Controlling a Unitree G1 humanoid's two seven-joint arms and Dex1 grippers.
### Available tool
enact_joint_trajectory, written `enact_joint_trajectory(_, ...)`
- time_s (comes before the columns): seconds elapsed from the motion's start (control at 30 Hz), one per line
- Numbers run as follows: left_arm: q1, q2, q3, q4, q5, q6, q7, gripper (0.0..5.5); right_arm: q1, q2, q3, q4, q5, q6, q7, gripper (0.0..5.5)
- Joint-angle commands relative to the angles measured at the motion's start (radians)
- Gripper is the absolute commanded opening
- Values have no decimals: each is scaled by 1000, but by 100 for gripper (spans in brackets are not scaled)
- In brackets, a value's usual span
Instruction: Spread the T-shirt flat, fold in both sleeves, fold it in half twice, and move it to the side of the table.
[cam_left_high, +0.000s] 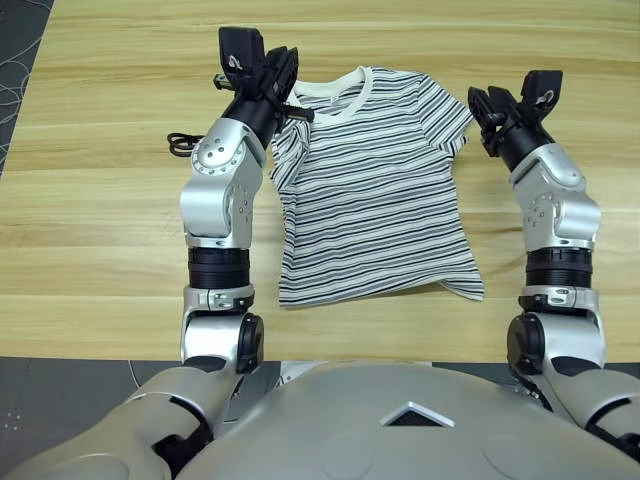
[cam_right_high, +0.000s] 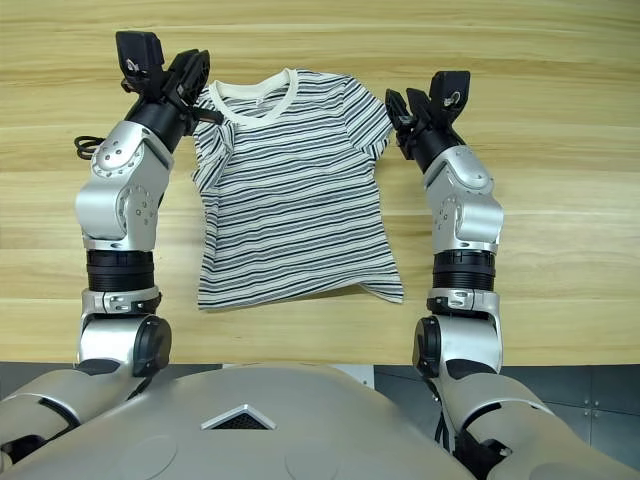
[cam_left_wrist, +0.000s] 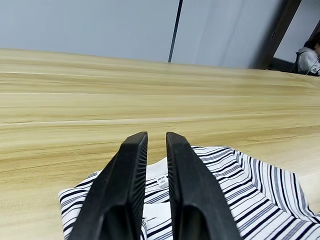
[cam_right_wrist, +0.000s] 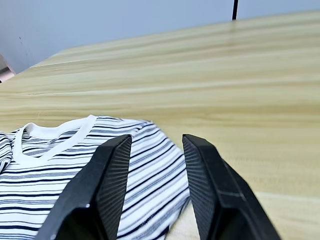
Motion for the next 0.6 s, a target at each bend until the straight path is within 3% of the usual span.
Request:
enact_joint_trajectory(0.03, 38, 0, 30, -63, -23, 45, 21, 72, -60, -6, -50, 106, 50, 71, 6, 258)
enact_joint_trajectory(0.23, 78, -2, 63, -80, -29, 39, 28, 72, -158, 4, -76, 327, 37, 54, -14, 363)
enact_joint_trajectory(0.6, 155, -14, 61, -227, -59, 58, 36, 72, -340, 66, -80, 715, -29, -121, -122, 363)
